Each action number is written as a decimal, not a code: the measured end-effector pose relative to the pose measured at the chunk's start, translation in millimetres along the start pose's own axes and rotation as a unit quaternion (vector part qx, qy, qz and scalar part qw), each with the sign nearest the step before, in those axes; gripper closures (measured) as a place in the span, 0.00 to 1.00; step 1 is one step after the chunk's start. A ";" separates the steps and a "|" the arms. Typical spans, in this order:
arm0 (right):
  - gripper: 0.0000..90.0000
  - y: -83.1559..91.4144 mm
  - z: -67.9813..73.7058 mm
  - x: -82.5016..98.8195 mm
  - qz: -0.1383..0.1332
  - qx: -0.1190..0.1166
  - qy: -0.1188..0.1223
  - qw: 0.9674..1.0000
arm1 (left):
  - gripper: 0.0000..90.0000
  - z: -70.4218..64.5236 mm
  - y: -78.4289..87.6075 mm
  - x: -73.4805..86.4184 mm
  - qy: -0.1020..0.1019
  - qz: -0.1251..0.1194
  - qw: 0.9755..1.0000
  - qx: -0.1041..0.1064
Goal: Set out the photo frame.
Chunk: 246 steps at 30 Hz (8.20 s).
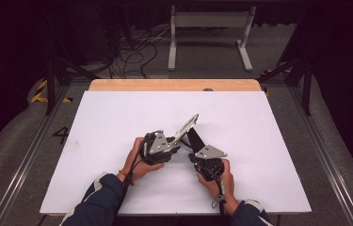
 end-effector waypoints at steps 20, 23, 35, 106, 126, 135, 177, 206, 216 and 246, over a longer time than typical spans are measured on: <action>1.00 2.3 -16.1 2.1 0.007 0.019 -0.014 1.000 | 0.78 -5.1 -2.8 -3.5 -0.027 -0.006 1.000 0.004; 1.00 2.4 -16.7 2.7 0.008 0.020 -0.015 1.000 | 0.78 -8.1 -2.2 -5.2 -0.032 -0.005 0.999 0.003; 1.00 6.7 -23.4 5.2 0.009 0.009 -0.021 1.000 | 0.80 -20.4 3.5 -9.6 -0.050 -0.001 0.999 0.006; 0.52 -16.5 -16.9 -26.7 -0.043 -0.020 -0.076 0.996 | 0.27 -6.2 143.5 64.7 0.068 0.060 0.995 -0.043; 0.68 -18.8 -19.5 -29.8 -0.054 -0.029 -0.117 0.991 | 0.25 -8.5 134.8 67.8 0.064 0.076 0.994 -0.039; 0.72 -6.4 -26.5 -23.5 -0.045 -0.065 -0.109 0.991 | 0.25 -8.9 135.5 66.5 0.066 0.074 0.994 -0.039; 0.73 37.7 -33.9 -15.2 -0.037 -0.081 -0.085 0.992 | 0.17 37.8 -16.7 -4.8 0.097 -0.002 0.992 0.080; 0.91 66.4 -37.1 -19.7 -0.124 -0.017 -0.095 0.988 | 0.59 42.5 -19.0 -11.1 0.091 -0.015 0.990 0.111; 0.90 57.5 -43.8 -24.9 -0.122 -0.018 -0.088 0.989 | 0.63 37.0 -4.1 -4.8 0.079 -0.001 0.993 0.082; 0.83 41.4 -38.5 -19.0 -0.108 0.002 -0.081 0.991 | 0.76 37.4 15.1 -4.9 0.093 -0.033 0.994 0.048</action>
Point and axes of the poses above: each handheld gripper's, and its own axes: y roughly backward along the jaws, x roughly out of its underside, z roughly to its left, the point moved 1 cm from there along -y, roughly forward along the jaws, and after that the axes turned 10 degrees about -z, right-handed, at the moved point
